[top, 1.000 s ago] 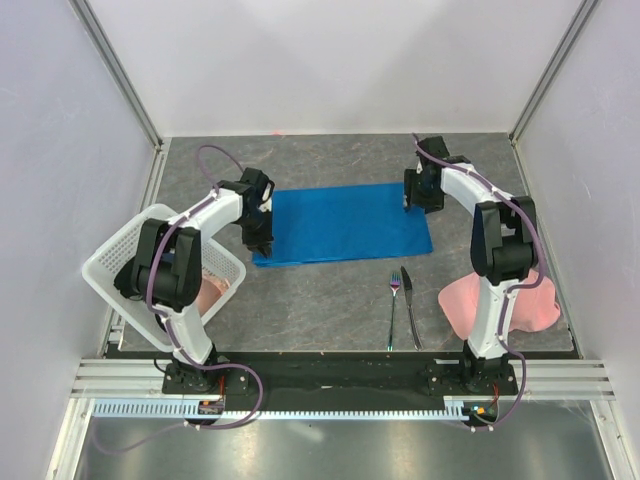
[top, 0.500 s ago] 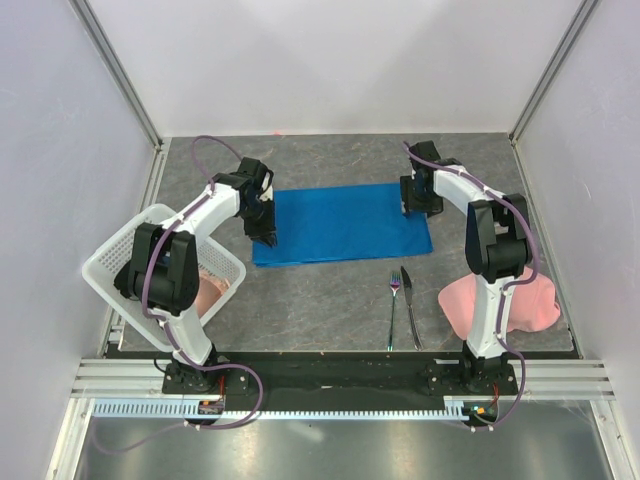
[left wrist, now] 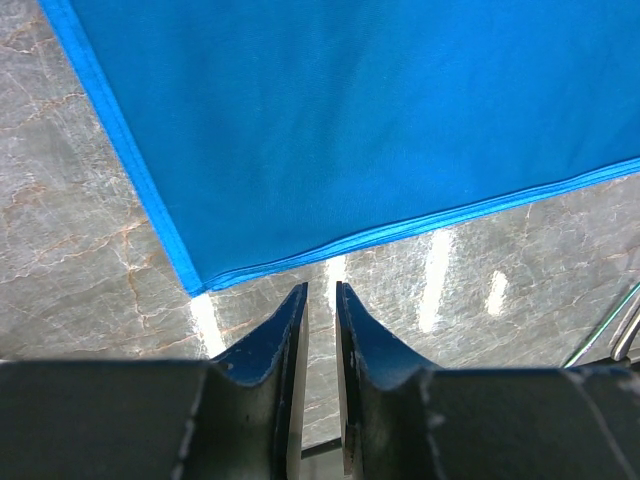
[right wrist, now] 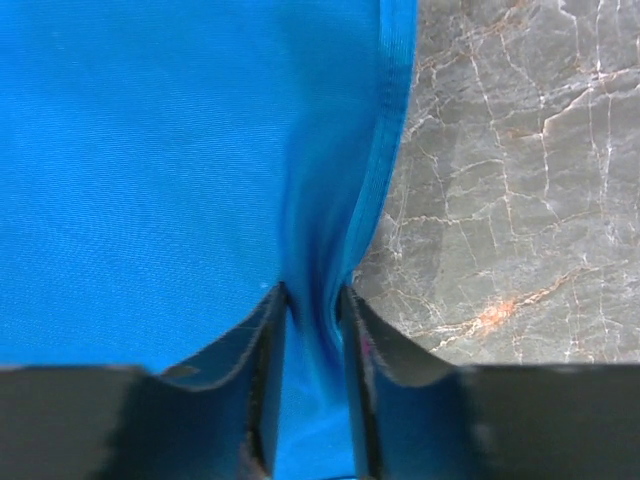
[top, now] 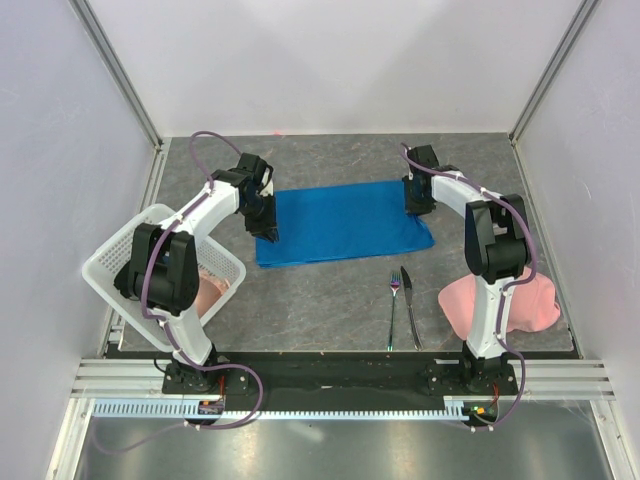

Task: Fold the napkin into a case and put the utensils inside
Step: Fold the rectangle-folded napkin at the center of the board.

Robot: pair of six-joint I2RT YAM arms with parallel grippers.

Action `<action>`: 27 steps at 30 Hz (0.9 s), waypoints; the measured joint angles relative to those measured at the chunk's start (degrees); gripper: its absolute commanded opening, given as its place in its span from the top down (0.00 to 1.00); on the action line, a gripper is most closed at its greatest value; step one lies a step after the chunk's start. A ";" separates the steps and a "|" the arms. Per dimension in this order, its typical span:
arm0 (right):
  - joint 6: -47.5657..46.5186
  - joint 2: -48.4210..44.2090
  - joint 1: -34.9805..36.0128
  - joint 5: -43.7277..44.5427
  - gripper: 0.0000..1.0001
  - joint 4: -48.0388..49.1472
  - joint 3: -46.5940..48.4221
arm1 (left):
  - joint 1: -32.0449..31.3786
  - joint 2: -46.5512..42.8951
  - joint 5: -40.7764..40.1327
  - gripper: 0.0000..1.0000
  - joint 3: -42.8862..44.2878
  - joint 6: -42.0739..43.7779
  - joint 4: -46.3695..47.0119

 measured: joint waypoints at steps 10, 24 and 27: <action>-0.13 -0.39 -0.20 -1.07 1.00 1.42 -0.44 | 0.00 1.95 0.00 0.77 0.96 -0.04 0.13; 0.50 -7.65 -2.51 0.17 1.00 -4.57 -3.02 | -1.70 13.35 -0.02 0.80 5.66 -3.10 2.38; 0.50 -9.53 -2.95 0.83 1.00 -4.90 -3.02 | -4.26 14.60 0.04 0.80 5.66 -4.13 3.10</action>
